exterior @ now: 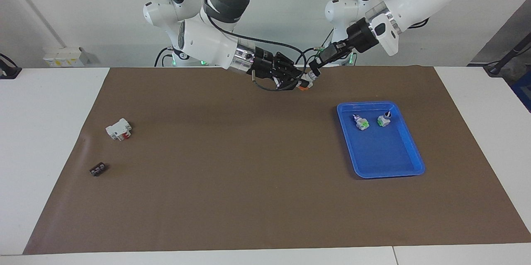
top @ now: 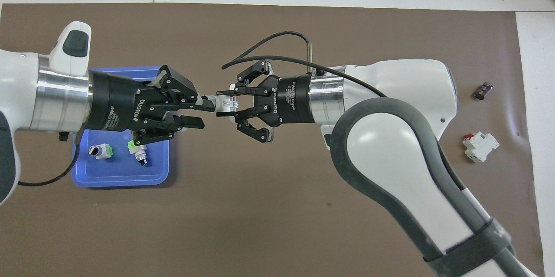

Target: Turn and place switch with both arms

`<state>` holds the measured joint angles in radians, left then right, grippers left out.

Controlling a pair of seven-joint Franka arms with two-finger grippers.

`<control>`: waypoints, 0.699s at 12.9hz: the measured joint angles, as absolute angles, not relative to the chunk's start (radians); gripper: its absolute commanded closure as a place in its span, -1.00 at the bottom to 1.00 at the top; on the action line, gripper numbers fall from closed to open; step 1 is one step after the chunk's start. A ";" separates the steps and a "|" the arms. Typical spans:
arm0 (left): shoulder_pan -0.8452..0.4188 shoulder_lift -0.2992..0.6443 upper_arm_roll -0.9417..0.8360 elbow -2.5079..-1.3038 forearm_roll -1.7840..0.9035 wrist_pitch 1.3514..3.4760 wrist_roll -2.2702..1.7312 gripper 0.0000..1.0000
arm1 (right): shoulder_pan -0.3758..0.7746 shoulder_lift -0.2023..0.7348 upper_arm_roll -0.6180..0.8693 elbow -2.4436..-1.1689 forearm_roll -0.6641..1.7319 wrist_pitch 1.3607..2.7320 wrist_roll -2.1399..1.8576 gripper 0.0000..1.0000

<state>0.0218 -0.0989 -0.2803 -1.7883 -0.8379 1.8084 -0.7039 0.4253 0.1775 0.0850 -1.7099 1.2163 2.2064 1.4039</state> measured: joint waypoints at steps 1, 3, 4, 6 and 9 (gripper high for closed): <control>0.018 -0.100 -0.280 -1.791 -0.838 1.818 -0.704 0.31 | 0.425 0.178 0.085 -1.710 1.216 2.207 1.404 1.00; 0.018 -0.102 -0.279 -1.792 -0.838 1.835 -0.704 0.31 | 0.425 0.177 0.085 -1.710 1.216 2.207 1.404 1.00; 0.018 -0.102 -0.279 -1.792 -0.838 1.847 -0.704 0.30 | 0.425 0.177 0.085 -1.710 1.216 2.207 1.404 1.00; 0.020 -0.102 -0.274 -1.793 -0.838 1.861 -0.699 0.29 | 0.425 0.177 0.085 -1.710 1.216 2.207 1.404 1.00; 0.021 -0.102 -0.270 -1.793 -0.838 1.867 -0.673 0.33 | 0.425 0.176 0.085 -1.710 1.216 2.207 1.404 1.00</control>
<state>0.0208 -0.1023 -0.2697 -1.7925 -0.8378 1.8669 -0.6727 0.4253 0.1761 0.0849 -1.7099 1.2163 2.2069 1.4039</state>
